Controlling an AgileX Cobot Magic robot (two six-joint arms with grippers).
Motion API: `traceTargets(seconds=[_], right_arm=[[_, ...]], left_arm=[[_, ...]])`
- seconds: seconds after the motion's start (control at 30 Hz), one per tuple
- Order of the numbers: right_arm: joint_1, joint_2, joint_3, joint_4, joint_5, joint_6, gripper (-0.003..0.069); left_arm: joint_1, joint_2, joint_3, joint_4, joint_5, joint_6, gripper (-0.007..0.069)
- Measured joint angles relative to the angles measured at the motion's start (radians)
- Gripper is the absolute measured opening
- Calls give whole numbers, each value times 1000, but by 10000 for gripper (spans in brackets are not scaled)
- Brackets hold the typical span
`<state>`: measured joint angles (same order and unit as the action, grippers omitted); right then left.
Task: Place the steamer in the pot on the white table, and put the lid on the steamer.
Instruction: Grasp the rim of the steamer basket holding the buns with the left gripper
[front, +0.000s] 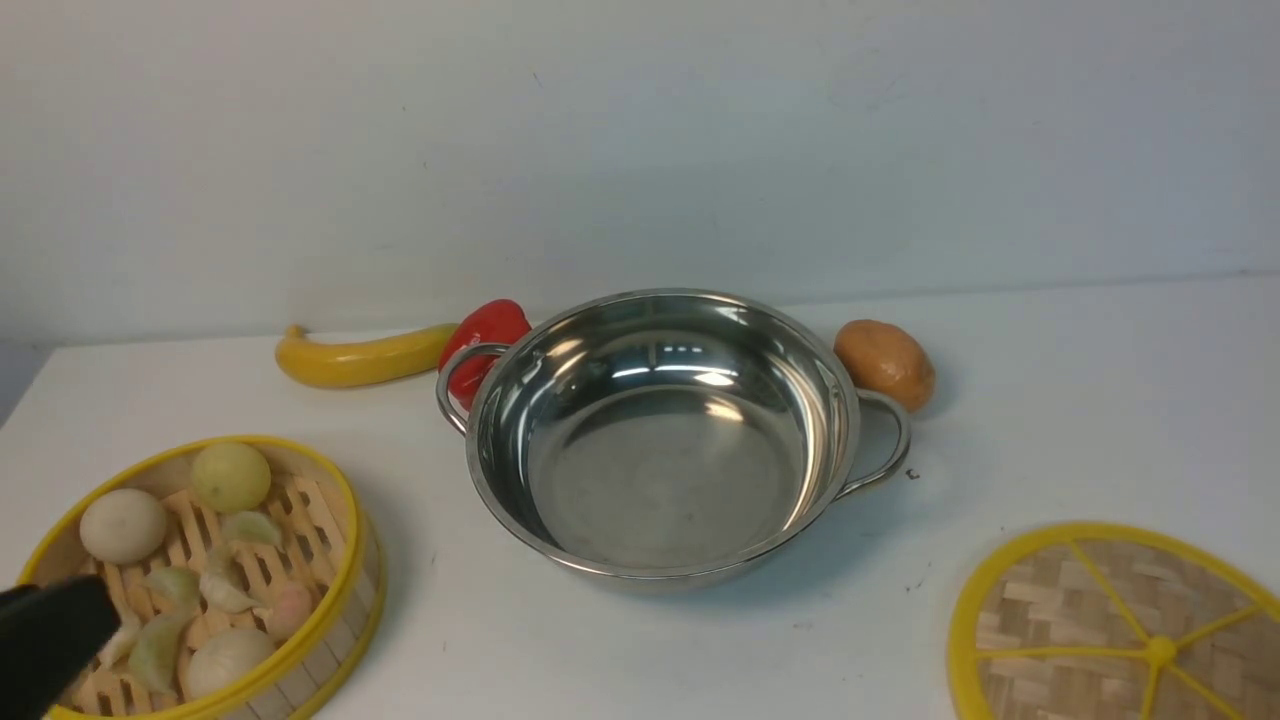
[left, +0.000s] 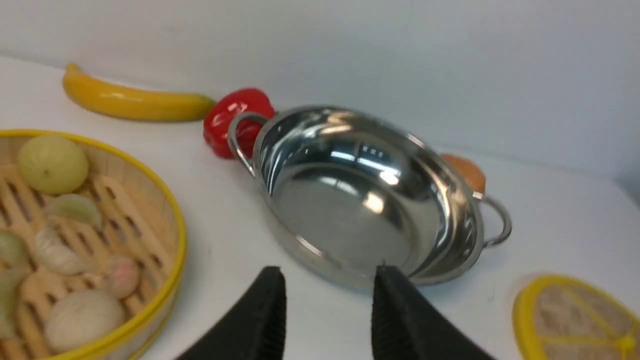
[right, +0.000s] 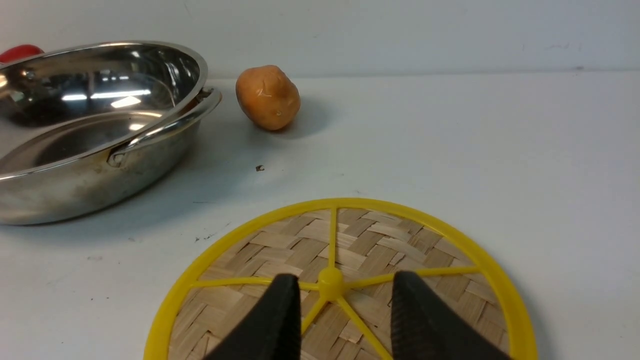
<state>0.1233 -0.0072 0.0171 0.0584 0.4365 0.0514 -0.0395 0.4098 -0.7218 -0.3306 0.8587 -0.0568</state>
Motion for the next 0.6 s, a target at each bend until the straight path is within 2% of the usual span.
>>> traceTargets(seconds=[0.17,0.23,0.43,0.6], right_arm=[[0,0,-1,0,2,0,241],[0,0,-1,0,2,0,241],[0,0,-1,0,4,0,241],[0,0,-1,0,4,0,241]], left_arm=[[0,212,-296,206,321,-40,239],[0,286,-374,303,379,-57,239],[0,455,-444,500,399,-72,239],[14,598,-445,590,398,-54,239]])
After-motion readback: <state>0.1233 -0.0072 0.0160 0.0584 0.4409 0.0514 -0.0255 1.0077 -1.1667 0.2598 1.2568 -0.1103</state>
